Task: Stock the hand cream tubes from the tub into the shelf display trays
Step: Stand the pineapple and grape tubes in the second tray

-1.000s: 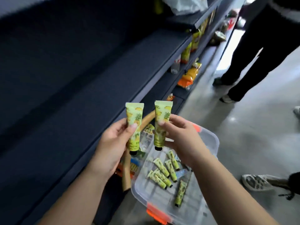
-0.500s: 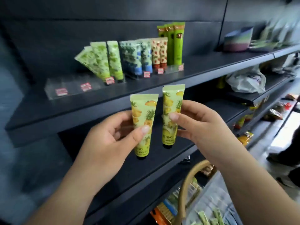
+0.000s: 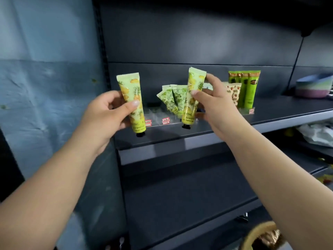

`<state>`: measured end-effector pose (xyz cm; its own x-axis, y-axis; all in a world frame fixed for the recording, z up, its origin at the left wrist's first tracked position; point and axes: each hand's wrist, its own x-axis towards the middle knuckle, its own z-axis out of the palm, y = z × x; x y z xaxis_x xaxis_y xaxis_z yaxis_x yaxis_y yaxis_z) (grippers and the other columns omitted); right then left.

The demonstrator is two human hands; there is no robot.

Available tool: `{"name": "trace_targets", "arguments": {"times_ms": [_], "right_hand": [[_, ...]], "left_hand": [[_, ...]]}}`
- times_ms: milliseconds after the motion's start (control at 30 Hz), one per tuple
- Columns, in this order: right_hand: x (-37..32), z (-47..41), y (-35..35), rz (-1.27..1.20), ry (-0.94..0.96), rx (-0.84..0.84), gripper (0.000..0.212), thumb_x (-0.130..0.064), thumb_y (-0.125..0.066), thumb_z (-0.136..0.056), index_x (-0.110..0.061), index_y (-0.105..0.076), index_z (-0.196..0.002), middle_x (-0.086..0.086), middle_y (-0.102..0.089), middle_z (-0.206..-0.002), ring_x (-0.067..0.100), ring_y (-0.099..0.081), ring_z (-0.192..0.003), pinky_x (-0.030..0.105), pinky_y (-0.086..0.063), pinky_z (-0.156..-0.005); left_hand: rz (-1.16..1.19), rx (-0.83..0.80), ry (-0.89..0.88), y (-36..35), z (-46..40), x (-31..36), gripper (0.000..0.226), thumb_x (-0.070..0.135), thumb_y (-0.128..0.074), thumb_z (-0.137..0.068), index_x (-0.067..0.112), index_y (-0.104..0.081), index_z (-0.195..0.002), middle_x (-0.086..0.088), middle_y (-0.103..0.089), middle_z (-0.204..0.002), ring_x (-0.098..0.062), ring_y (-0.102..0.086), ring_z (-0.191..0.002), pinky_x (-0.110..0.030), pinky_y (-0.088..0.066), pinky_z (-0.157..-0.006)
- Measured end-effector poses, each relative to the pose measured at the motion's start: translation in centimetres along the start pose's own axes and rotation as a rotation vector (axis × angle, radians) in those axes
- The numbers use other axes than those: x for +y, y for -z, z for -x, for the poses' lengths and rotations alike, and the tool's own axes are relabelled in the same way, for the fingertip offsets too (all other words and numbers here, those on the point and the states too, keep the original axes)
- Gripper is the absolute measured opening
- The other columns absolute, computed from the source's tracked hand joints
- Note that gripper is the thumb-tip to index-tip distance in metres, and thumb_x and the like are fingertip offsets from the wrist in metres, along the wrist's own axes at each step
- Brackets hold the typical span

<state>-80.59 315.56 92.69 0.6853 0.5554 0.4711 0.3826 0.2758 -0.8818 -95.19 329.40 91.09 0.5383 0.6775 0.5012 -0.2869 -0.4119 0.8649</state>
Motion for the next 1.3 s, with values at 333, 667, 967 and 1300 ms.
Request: {"name": "trace_targets", "arguments": {"times_ms": [333,667,967,1300], "right_hand": [[3.8,-4.4,-0.2,0.065,-0.018,-0.174,0.008,-0.012,-0.059,-0.087,-0.020,-0.057,-0.090,0.010,-0.059,-0.094,0.019,-0.055,-0.086,0.044,-0.050,-0.081],[5.0,-7.5,0.0,-0.009,0.024,-0.382,0.009,-0.006,-0.059,-0.086,-0.014,-0.063,-0.085,0.017,-0.063,-0.089,0.018,-0.059,-0.080,0.040,-0.054,-0.077],[2.1,-12.2,-2.5,0.017,0.083,-0.344,0.015,-0.005,-0.063,-0.083,-0.019,-0.059,-0.080,-0.006,-0.066,-0.072,0.009,-0.064,-0.070,0.027,-0.055,-0.070],[1.7,-16.1,-6.5,0.128,0.012,-0.271,0.017,-0.002,-0.057,-0.087,-0.018,-0.054,-0.082,0.004,-0.062,-0.082,0.008,-0.062,-0.065,0.018,-0.052,-0.052]], "left_hand": [[-0.140,-0.001,0.112,-0.4,-3.5,-3.5,0.014,0.015,-0.064,-0.082,0.028,-0.060,-0.079,0.007,-0.063,-0.083,-0.013,-0.061,-0.081,-0.029,-0.049,-0.070],[-0.178,-0.032,0.107,-0.4,-3.8,-4.7,0.019,0.019,-0.071,-0.070,0.034,-0.066,-0.081,0.010,-0.071,-0.092,-0.018,-0.066,-0.093,-0.041,-0.054,-0.084],[-0.032,0.001,0.066,1.9,-8.7,-3.9,0.024,-0.001,-0.062,-0.075,0.021,-0.061,-0.086,0.005,-0.067,-0.087,-0.003,-0.067,-0.065,-0.023,-0.056,-0.065],[0.041,-0.003,0.111,2.1,-14.9,-6.4,0.021,-0.002,-0.060,-0.081,0.020,-0.058,-0.080,0.007,-0.065,-0.082,0.001,-0.066,-0.062,-0.023,-0.056,-0.066]]}}
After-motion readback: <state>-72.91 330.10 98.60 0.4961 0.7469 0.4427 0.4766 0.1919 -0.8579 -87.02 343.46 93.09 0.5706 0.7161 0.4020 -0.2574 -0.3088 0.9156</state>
